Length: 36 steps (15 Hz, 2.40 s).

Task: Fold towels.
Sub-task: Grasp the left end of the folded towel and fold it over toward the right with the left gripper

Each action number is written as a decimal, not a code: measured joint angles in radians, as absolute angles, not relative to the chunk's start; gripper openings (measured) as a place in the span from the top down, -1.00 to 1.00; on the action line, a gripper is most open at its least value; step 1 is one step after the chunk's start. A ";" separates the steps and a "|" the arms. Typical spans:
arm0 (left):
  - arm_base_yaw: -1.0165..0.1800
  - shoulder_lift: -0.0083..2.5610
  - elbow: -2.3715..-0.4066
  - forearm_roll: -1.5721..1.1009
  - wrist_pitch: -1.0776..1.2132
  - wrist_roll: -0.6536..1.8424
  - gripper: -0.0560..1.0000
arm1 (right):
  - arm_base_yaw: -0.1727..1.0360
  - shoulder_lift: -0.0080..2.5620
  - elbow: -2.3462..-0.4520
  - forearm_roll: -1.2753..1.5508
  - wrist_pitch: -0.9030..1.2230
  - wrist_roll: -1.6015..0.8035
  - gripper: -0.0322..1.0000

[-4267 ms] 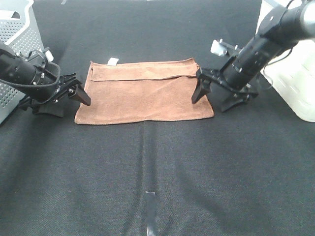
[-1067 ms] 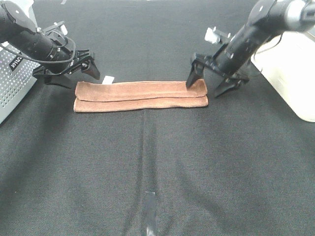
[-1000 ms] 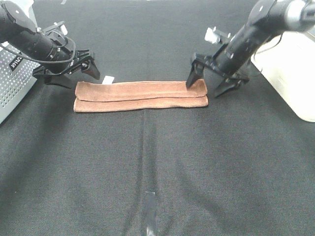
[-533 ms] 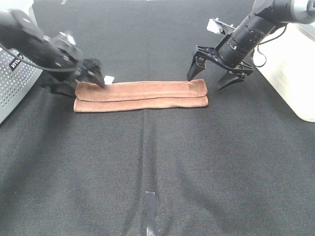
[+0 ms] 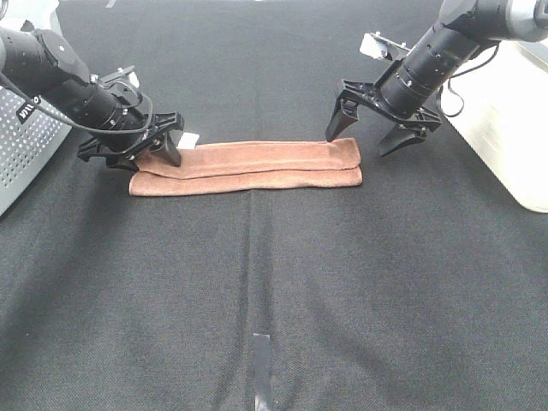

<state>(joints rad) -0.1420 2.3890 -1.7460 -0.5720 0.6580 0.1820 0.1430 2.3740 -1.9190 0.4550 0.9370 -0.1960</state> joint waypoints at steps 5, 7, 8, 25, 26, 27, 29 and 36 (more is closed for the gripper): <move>-0.133 2.356 -1.746 -0.503 0.701 0.138 -0.61 | 0.143 2.374 -1.919 0.455 0.937 -0.196 -0.79; -0.130 2.356 -1.745 -0.468 0.709 0.120 -0.61 | 0.143 2.374 -1.919 0.455 0.937 -0.196 -0.79; -0.130 2.356 -1.745 -0.467 0.709 0.117 -0.61 | 0.143 2.374 -1.919 0.454 0.937 -0.196 -0.79; -0.116 2.319 -1.756 -0.384 0.733 0.114 0.76 | 0.143 2.374 -1.919 0.446 0.938 -0.196 -0.79; -0.107 2.297 -1.776 -0.363 0.765 0.114 0.76 | 0.143 2.373 -1.919 0.446 0.938 -0.196 -0.79; -0.099 2.277 -1.821 -0.338 0.834 0.111 0.76 | 0.143 2.373 -1.919 0.446 0.939 -0.196 -0.79; -0.110 2.275 -1.886 -0.333 0.918 0.079 0.76 | 0.143 2.363 -1.919 0.445 0.948 -0.196 -0.79; -0.322 2.307 -1.949 -0.577 0.806 -0.032 0.76 | 0.143 2.278 -1.919 0.411 1.008 -0.144 -0.79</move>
<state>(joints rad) -0.3220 2.3070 -1.9490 -0.5770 0.8060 -0.0320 0.1430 2.2780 -1.9190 0.4110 1.0080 -0.1440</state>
